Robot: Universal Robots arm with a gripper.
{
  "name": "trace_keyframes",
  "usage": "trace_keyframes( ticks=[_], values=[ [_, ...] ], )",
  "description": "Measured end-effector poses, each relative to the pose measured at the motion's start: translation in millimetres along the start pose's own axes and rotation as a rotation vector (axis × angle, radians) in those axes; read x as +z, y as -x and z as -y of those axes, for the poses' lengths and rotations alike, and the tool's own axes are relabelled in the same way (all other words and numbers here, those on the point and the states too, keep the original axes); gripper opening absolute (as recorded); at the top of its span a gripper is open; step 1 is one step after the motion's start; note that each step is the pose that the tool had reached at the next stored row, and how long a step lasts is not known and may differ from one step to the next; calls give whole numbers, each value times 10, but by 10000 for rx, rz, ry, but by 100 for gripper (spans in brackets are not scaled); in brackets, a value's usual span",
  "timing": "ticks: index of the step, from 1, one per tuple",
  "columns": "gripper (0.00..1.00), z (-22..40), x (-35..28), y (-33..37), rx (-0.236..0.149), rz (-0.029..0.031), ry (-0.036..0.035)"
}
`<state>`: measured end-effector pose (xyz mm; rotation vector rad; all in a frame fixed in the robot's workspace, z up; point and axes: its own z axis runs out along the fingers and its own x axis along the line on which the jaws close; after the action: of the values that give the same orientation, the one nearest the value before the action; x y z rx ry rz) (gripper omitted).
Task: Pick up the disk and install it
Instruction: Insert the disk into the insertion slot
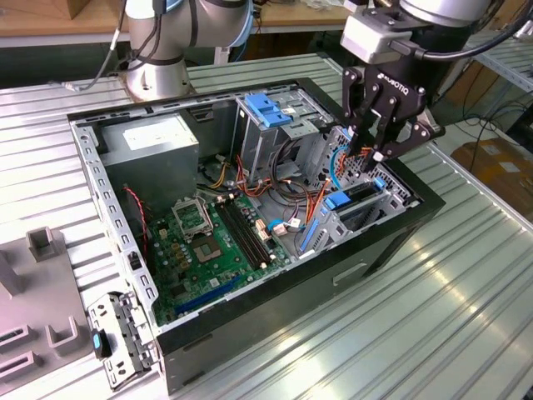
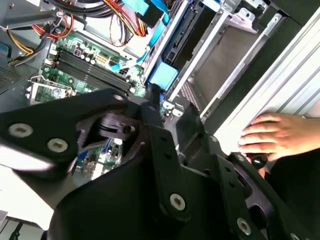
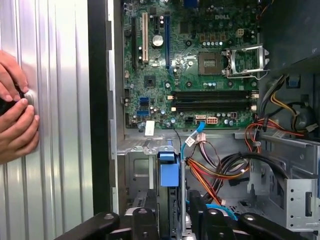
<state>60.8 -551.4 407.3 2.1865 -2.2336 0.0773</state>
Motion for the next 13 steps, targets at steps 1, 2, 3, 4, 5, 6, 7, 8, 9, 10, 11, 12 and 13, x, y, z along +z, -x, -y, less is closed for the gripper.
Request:
trace_keyframes(
  ticks=[1, 2, 3, 4, 5, 6, 7, 8, 9, 10, 11, 12, 13],
  values=[
    [36, 3, 19, -2, -1, 0, 0],
    [30, 11, 39, -6, 0, -2, 0],
    [24, 79, 78, -12, 1, 0, 0],
    [18, 125, 97, -12, 1, -2, 0],
    [18, 171, 120, -11, 0, -1, -1],
    [11, 174, 128, -10, 0, -3, -9],
    [11, 174, 129, -10, 1, -3, -10],
    [11, 175, 129, -10, 1, -3, -12],
    [11, 175, 129, -10, 0, -1, -13],
    [11, 174, 129, -10, 1, -2, -14],
    [11, 174, 130, -10, 1, -1, -15],
    [11, 174, 129, -10, 1, -1, -16],
    [11, 174, 130, -10, 1, 0, -17]
  ],
)
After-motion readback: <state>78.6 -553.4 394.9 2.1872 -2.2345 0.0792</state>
